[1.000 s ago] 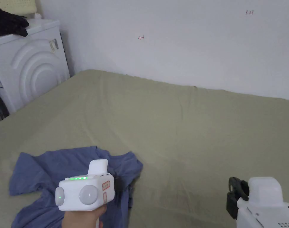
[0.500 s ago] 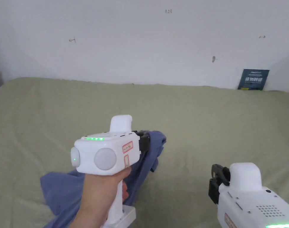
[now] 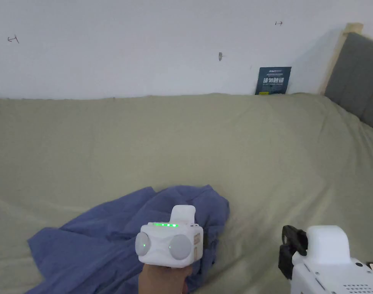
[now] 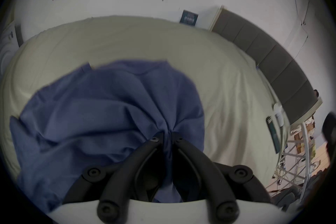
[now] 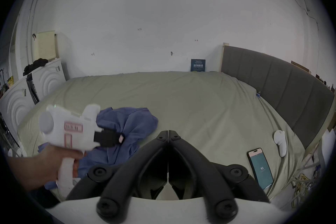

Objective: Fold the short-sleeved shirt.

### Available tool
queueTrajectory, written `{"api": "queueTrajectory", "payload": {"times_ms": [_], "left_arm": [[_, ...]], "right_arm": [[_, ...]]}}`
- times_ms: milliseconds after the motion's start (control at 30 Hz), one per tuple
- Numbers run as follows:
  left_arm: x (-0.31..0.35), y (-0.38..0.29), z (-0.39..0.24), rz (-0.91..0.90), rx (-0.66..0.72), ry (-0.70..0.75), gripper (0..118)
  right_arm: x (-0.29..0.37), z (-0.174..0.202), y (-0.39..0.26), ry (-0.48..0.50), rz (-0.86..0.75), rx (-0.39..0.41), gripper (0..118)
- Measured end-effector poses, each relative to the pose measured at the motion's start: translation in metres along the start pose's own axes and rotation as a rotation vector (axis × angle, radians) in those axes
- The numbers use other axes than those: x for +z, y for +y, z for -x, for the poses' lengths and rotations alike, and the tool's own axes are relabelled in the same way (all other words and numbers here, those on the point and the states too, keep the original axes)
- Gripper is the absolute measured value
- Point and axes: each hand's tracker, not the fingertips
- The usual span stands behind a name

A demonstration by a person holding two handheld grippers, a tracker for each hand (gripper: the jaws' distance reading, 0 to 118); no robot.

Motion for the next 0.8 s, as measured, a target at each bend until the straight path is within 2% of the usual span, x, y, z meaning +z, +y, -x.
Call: {"api": "queueTrajectory", "payload": {"times_ms": [100, 133, 167, 200, 233, 400, 533, 600, 633, 667, 700, 733, 800], "left_arm": [[0.019, -0.01, -0.001, -0.096, 0.02, -0.017, 9], [0.031, -0.01, 0.001, -0.137, 0.027, -0.038, 20], [0.045, -0.013, 0.002, -0.168, 0.045, -0.07, 52], [0.06, -0.018, 0.003, -0.196, 0.068, -0.091, 100], [0.086, -0.029, 0.005, -0.269, 0.086, -0.12, 116], [0.191, -0.084, 0.032, -0.355, 0.083, -0.128, 117], [0.254, -0.132, 0.074, -0.334, 0.099, 0.016, 117], [0.276, -0.15, 0.094, -0.283, 0.067, 0.112, 112], [0.287, -0.162, 0.105, -0.276, 0.057, 0.153, 99], [0.296, -0.169, 0.117, -0.326, 0.053, 0.167, 67], [0.303, -0.173, 0.127, -0.333, 0.049, 0.213, 9], [0.305, -0.178, 0.139, -0.29, 0.047, 0.284, 0], [0.309, -0.183, 0.173, -0.26, 0.101, 0.279, 0]], "right_arm": [[0.001, -0.002, 0.0, 0.001, -0.003, 0.009, 0], [0.002, -0.001, 0.001, 0.005, -0.008, 0.01, 0], [0.005, 0.001, 0.002, 0.014, -0.01, 0.01, 0], [0.008, 0.004, 0.002, 0.024, -0.013, 0.01, 0], [0.014, 0.009, 0.0, 0.033, -0.018, 0.011, 0], [0.049, 0.042, -0.016, 0.103, -0.03, 0.013, 0], [0.072, 0.077, -0.037, 0.176, 0.0, 0.044, 0], [0.082, 0.093, -0.047, 0.208, 0.012, 0.06, 0], [0.086, 0.101, -0.051, 0.222, 0.021, 0.065, 0], [0.09, 0.109, -0.054, 0.236, 0.027, 0.067, 0], [0.093, 0.115, -0.057, 0.248, 0.033, 0.069, 0], [0.095, 0.121, -0.059, 0.257, 0.04, 0.071, 0], [0.099, 0.13, -0.06, 0.271, 0.045, 0.077, 0]]}}
